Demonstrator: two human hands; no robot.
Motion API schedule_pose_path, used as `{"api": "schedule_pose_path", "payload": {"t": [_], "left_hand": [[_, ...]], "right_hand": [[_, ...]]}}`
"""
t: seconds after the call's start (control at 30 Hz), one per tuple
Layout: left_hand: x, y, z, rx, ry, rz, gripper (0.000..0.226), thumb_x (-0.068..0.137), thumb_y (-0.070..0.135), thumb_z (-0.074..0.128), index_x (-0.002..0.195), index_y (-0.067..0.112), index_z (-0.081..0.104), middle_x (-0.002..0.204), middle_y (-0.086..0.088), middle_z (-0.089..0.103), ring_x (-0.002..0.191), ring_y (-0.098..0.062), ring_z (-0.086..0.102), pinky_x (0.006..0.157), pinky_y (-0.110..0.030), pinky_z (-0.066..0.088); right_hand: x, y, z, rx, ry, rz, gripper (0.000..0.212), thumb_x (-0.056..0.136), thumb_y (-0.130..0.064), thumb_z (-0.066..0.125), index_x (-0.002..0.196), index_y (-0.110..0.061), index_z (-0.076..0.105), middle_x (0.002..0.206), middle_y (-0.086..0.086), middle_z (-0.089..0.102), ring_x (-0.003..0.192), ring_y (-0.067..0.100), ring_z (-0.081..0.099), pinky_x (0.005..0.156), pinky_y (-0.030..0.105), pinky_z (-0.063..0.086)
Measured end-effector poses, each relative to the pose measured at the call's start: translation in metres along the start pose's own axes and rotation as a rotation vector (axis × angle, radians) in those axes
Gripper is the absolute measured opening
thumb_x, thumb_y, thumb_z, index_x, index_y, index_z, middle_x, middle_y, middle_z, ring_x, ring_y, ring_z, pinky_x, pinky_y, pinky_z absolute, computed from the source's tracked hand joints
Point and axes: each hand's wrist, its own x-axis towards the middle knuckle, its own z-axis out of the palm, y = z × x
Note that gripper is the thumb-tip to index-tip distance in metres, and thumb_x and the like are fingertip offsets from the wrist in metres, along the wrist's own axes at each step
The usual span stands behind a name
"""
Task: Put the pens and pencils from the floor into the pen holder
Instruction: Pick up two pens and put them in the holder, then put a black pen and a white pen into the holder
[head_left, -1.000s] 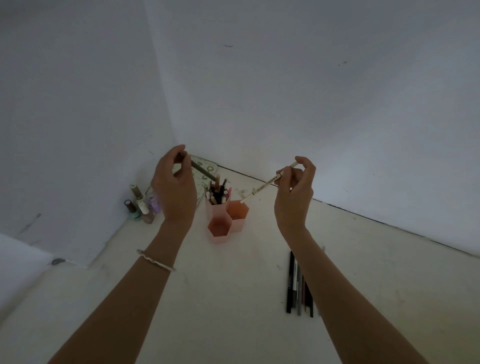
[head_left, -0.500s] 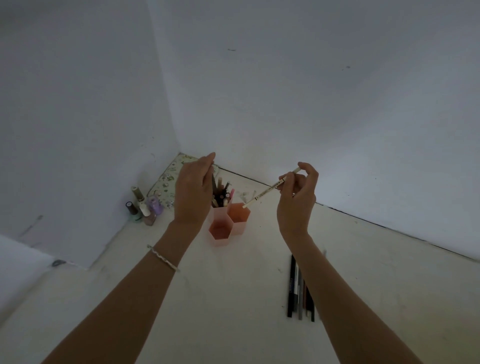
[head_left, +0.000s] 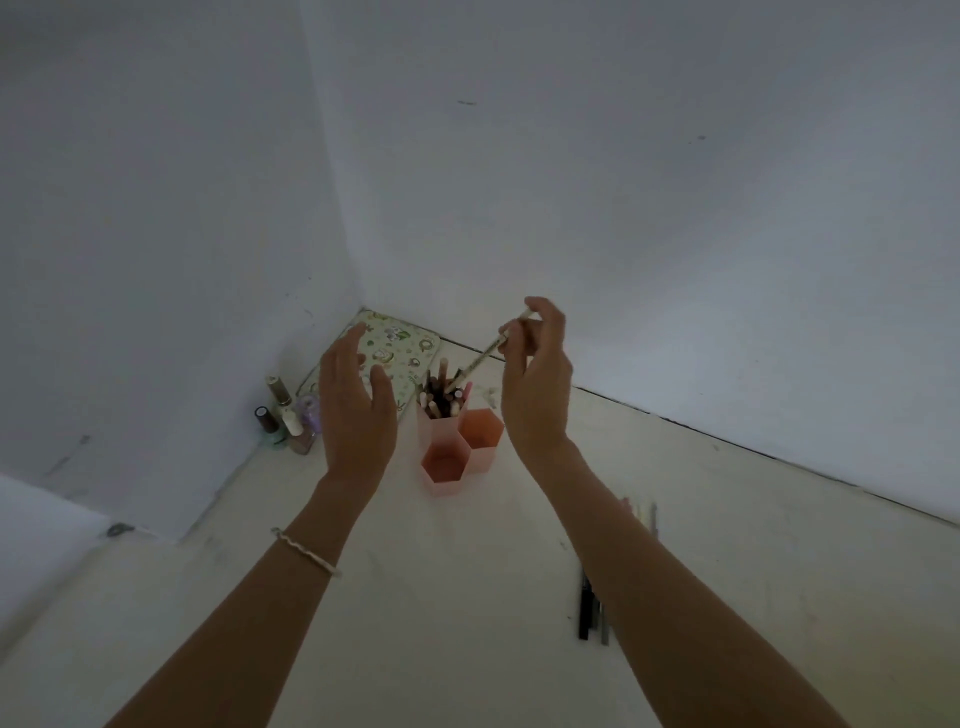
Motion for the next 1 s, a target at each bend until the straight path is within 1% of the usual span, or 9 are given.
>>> {"api": "schedule_pose_path", "payload": {"t": [0.13, 0.3, 0.37, 0.47, 0.57, 0.67, 0.73, 0.83, 1.0], "left_hand": [[0.000, 0.004, -0.003, -0.028, -0.007, -0.004, 0.041, 0.095, 0.006, 0.045, 0.136, 0.012, 0.048, 0.127, -0.006, 0.051, 0.091, -0.003, 0.054, 0.075, -0.023, 0.053], [-0.006, 0.019, 0.002, -0.113, -0.074, -0.057, 0.041, 0.094, 0.003, 0.044, 0.133, 0.015, 0.049, 0.128, -0.001, 0.050, 0.100, -0.011, 0.057, 0.077, -0.023, 0.051], [-0.009, 0.033, 0.005, -0.130, -0.069, -0.049, 0.038, 0.092, 0.003, 0.045, 0.127, 0.016, 0.052, 0.121, 0.001, 0.053, 0.097, -0.013, 0.058, 0.075, -0.024, 0.051], [-0.029, 0.062, 0.022, -0.148, -0.154, 0.028, 0.026, 0.087, 0.011, 0.044, 0.108, 0.020, 0.056, 0.103, 0.006, 0.057, 0.086, -0.007, 0.056, 0.071, -0.020, 0.049], [-0.074, 0.086, 0.057, -0.038, -0.510, 0.026, 0.019, 0.088, 0.011, 0.052, 0.103, 0.022, 0.057, 0.093, 0.007, 0.060, 0.080, -0.007, 0.059, 0.071, -0.022, 0.051], [-0.128, 0.095, 0.091, 0.209, -0.906, -0.091, 0.025, 0.087, 0.012, 0.052, 0.111, 0.016, 0.056, 0.104, -0.001, 0.063, 0.096, -0.018, 0.062, 0.083, -0.030, 0.052], [-0.159, 0.098, 0.106, 0.292, -1.057, -0.200, 0.028, 0.089, 0.014, 0.051, 0.117, 0.012, 0.052, 0.113, -0.006, 0.061, 0.103, -0.022, 0.060, 0.086, -0.031, 0.049], [-0.186, 0.099, 0.120, 0.396, -1.116, -0.249, 0.036, 0.094, 0.018, 0.049, 0.129, 0.009, 0.045, 0.124, -0.009, 0.057, 0.112, -0.025, 0.059, 0.092, -0.032, 0.048], [-0.202, 0.097, 0.133, 0.504, -1.047, -0.221, 0.055, 0.097, 0.023, 0.050, 0.145, 0.008, 0.028, 0.132, -0.010, 0.053, 0.116, -0.025, 0.057, 0.092, -0.033, 0.048]], "right_hand": [[-0.009, 0.011, 0.014, -0.222, -0.221, -0.111, 0.018, 0.103, -0.020, 0.042, 0.120, -0.026, 0.041, 0.083, -0.006, 0.059, 0.070, 0.014, 0.056, 0.066, 0.034, 0.052], [-0.026, 0.026, 0.019, -0.440, -0.326, -0.385, 0.018, 0.091, -0.013, 0.063, 0.105, -0.008, 0.072, 0.113, 0.012, 0.067, 0.103, 0.029, 0.061, 0.090, 0.042, 0.050], [-0.028, 0.030, 0.009, -0.441, -0.284, -0.277, 0.030, 0.092, -0.018, 0.056, 0.119, -0.011, 0.067, 0.124, 0.010, 0.061, 0.112, 0.025, 0.056, 0.098, 0.037, 0.041], [-0.019, 0.036, -0.022, -0.369, -0.076, -0.109, 0.035, 0.091, -0.013, 0.045, 0.122, -0.011, 0.062, 0.120, 0.005, 0.060, 0.109, 0.018, 0.054, 0.097, 0.032, 0.040], [-0.011, 0.043, -0.059, -0.308, 0.056, 0.017, 0.033, 0.090, -0.005, 0.044, 0.117, -0.013, 0.061, 0.115, -0.001, 0.061, 0.106, 0.014, 0.056, 0.093, 0.035, 0.047], [-0.016, 0.051, -0.090, -0.296, 0.095, 0.117, 0.033, 0.088, 0.000, 0.045, 0.112, -0.015, 0.063, 0.108, -0.007, 0.061, 0.101, 0.014, 0.059, 0.087, 0.036, 0.051], [-0.023, 0.060, -0.114, -0.308, 0.105, 0.158, 0.033, 0.087, 0.004, 0.047, 0.108, -0.014, 0.064, 0.103, -0.008, 0.062, 0.097, 0.010, 0.060, 0.084, 0.031, 0.051], [-0.035, 0.073, -0.142, -0.318, 0.107, 0.231, 0.034, 0.085, 0.008, 0.047, 0.105, -0.012, 0.066, 0.098, -0.008, 0.064, 0.092, 0.008, 0.060, 0.079, 0.024, 0.049], [-0.051, 0.090, -0.169, -0.346, 0.113, 0.310, 0.028, 0.088, 0.005, 0.049, 0.101, -0.011, 0.068, 0.092, -0.007, 0.066, 0.084, 0.006, 0.060, 0.074, 0.018, 0.047]]}}
